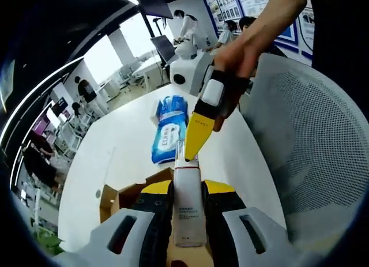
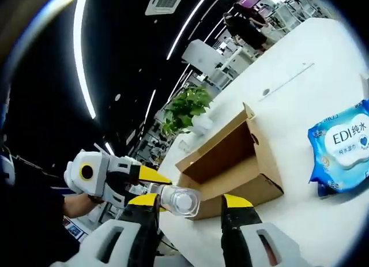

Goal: Operate the shoe box by opening the lid, removing the specified soft item, and placing it in the target area until the item is outside and the box remains undamaged.

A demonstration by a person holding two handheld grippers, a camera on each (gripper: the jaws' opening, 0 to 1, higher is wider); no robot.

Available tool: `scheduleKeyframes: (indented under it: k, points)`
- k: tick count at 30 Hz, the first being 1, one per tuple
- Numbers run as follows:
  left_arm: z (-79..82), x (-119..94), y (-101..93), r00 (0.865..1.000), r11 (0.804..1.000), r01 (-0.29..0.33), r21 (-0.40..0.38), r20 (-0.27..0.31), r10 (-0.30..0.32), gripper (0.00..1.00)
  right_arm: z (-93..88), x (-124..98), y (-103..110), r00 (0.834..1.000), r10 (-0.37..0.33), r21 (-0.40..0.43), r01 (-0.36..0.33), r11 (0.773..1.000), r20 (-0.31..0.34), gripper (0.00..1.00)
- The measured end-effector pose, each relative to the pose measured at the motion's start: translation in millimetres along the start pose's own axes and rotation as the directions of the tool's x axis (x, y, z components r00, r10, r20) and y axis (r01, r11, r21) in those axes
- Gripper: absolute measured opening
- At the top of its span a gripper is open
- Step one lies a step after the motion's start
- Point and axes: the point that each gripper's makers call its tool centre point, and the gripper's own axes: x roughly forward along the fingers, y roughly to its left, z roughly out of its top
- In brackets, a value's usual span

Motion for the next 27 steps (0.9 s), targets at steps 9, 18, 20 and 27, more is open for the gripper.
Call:
scheduleKeyframes:
  k: [9,18,20,27]
  points:
    - [5.1,3.2,-5.1,1.0,0.999,0.025,0.031,0.002,-0.025,0.19,-7.2,-1.6,12.1,0.997,0.072,0.025,-0.072,0.997,-0.012,0.25]
    - [-1.0,5.2,-7.8,0.999,0.996,0.036,0.079,-0.022,-0.035,0.19,-8.5,-3.6,18.1,0.995,0.097,0.02,-0.096,0.995,-0.022,0.17]
    - [-0.6,7.4,-6.7,0.999,0.996,0.037,0.082,-0.016,-0.035,0.19,-7.3,-2.6,18.1,0.996,0.09,0.012,-0.09,0.996,-0.022,0.18]
    - [0.4,12.4,-5.9,0.999,0.993,0.034,0.109,-0.03,-0.031,0.19,-6.0,-3.1,16.3,0.998,0.064,0.014,-0.064,0.998,-0.019,0.17]
